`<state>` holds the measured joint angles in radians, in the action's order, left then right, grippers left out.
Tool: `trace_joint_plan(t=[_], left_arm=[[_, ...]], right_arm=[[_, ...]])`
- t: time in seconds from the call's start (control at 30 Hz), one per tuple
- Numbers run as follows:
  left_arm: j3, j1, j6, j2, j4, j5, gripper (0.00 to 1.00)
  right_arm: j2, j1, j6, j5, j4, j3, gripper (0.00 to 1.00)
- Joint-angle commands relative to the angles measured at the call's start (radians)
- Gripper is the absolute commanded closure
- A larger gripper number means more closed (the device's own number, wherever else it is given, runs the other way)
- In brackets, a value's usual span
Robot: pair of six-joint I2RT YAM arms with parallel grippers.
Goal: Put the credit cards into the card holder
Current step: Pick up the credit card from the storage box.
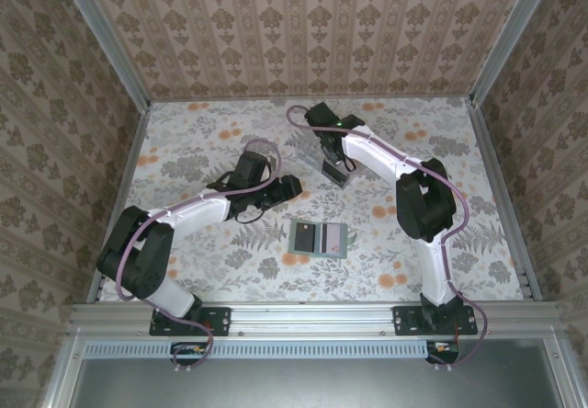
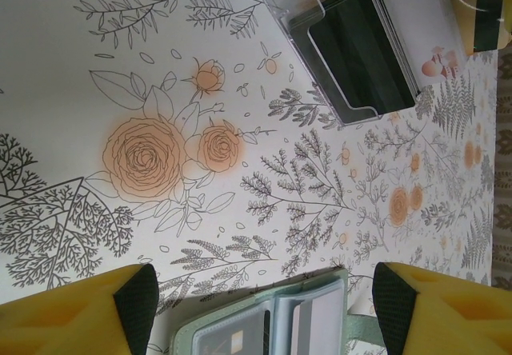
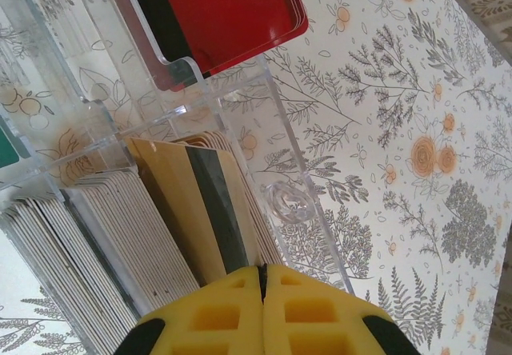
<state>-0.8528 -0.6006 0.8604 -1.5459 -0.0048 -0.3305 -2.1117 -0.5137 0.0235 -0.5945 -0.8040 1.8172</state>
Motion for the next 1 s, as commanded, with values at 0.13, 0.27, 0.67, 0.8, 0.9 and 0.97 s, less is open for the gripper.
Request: trace_joint_plan(t=[0.13,0.27,0.67,0.8,0.9,0.97], left_arm=[[-0.015,-0.001,0.013,-0.008,0.009,-0.012,0.26],[-0.021,-0.001,0.012,-0.008,0.007,-0.011,0.26],[-0.022,-0.005,0.010,0.000,0.002,-0.014,0.26],[-0.029,-0.005,0.009,0.000,0.000,-0.012,0.26],[-0.032,-0.005,0.009,-0.001,-0.001,-0.013,0.26],[-0.034,-0.007,0.008,0.000,-0.002,-0.014,0.26]], right_arm=[[0.070,0.012,-0.030,0.072,-0.032,-0.007,0.99],[0.085,0.016,-0.058,0.132,-0.066,0.004,0.99],[0.143,0.061,-0.147,0.290,-0.106,0.016,1.00],[0.175,0.076,-0.169,0.338,-0.107,0.012,1.00],[0.202,0.093,-0.194,0.391,-0.097,0.004,1.00],[0.217,0.108,-0.211,0.424,-0.091,-0.002,1.00]])
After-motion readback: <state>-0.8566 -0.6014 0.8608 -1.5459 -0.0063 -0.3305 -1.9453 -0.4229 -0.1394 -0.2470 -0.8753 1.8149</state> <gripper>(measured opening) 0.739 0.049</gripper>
